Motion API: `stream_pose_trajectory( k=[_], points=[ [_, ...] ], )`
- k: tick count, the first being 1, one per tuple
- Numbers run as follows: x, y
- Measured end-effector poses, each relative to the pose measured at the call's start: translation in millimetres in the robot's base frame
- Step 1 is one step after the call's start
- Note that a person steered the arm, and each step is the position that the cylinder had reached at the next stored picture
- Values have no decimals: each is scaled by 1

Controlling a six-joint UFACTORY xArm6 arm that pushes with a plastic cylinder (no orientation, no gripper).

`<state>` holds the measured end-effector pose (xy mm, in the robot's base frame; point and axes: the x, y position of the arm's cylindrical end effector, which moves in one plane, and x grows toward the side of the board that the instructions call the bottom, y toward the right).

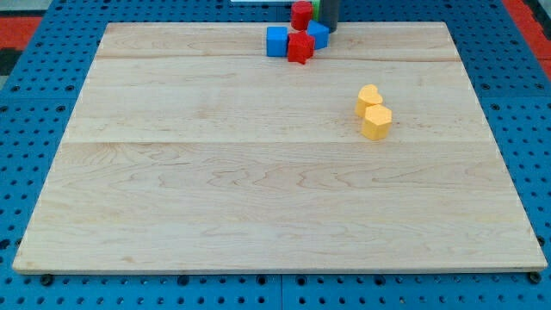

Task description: Move red star towards top center

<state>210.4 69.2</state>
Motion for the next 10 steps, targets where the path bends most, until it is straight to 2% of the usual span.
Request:
stream_pose_trajectory(
  k=[2, 3, 5, 7, 8, 10],
  points=[
    [28, -58],
    [48, -58],
    [88, -31],
    [95, 24],
    [123, 1],
    [157, -111]
  ],
)
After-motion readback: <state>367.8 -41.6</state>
